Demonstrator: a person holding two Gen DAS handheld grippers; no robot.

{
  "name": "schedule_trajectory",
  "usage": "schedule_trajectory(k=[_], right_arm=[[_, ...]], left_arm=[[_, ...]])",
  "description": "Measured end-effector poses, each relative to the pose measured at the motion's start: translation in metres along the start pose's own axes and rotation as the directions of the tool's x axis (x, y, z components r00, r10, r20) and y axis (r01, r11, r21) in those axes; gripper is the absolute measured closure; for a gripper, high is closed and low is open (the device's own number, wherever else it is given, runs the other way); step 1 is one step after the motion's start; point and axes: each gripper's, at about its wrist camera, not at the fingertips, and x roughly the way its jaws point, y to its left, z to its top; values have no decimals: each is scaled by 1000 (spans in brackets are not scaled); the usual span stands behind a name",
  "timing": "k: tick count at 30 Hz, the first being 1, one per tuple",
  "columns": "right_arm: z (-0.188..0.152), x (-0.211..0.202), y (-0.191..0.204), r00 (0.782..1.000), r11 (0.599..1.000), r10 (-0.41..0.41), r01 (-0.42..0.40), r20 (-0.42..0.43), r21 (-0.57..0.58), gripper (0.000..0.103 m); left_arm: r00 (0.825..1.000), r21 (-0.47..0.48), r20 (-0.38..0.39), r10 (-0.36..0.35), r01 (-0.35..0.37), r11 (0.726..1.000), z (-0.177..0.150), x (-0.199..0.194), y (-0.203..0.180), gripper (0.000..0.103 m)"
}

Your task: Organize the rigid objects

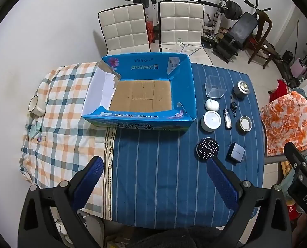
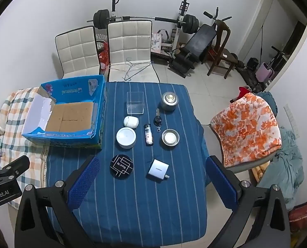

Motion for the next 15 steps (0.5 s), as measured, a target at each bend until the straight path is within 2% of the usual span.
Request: schedule_trajectory(k=[15], right_arm=[[0,-8,-2,1000,1000,-9,9,14,-8,0]], left_arm=[[1000,4,2,10,-10,1000,1,-2,-7,0]])
